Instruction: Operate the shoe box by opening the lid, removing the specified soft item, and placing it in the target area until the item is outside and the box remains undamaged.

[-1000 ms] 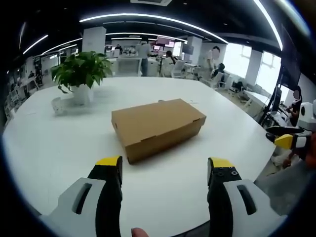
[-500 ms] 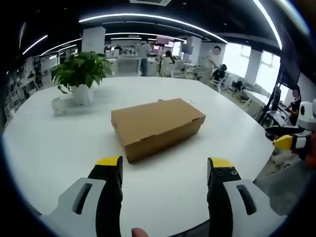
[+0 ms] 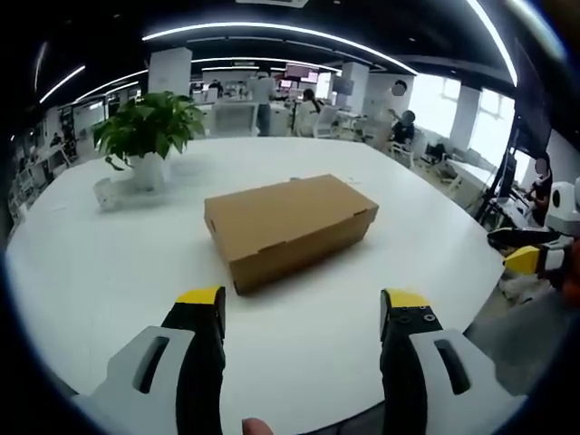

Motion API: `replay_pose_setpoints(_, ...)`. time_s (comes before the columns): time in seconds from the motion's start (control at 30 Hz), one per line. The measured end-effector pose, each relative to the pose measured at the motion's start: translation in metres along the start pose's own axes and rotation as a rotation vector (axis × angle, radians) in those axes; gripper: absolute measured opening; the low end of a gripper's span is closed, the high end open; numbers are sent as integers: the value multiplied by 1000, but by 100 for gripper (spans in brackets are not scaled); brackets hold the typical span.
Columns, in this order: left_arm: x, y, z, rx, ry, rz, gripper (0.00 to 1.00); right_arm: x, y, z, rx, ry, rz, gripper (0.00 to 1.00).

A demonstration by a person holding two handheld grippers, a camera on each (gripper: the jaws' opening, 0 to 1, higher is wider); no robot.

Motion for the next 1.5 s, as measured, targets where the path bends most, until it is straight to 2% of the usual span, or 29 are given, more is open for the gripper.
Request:
replay_pose_setpoints(0.5, 2, 6, 2, -10, 2, 16, 68, 3, -3, 5, 12, -4, 0, 79)
replay_pose_setpoints(0.7, 4, 4, 3, -4, 1, 2, 68, 9, -6, 8, 20, 9, 6, 79)
replay_pose_setpoints(0.87, 14, 10, 1, -23, 3, 2, 68, 23, -8, 15, 127, -35, 17, 79)
replay_pose_setpoints(0.97, 14, 14, 0, -49, 2, 7, 68, 31, -6, 18, 132, -39, 30, 79)
replay_pose_setpoints(1.3, 19, 30, 1, -61, 7, 19, 67, 59, -5, 9, 128, 22, 61, 79)
replay_pose_setpoints(1.5, 25, 40, -1, -67, 18, 26, 67, 75, -10, 10, 105, 60, 71, 79)
Point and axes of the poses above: the point that each gripper's makers call its tool centre point, and the gripper's own axes: x roughly forward along the fingers, y roughly to its left, z roughly out of its top, the point moved 6 cm from there along -x, roughly backward along the fingers, and after that the axes turned 11 degrees about x, right-handed, at the moved point
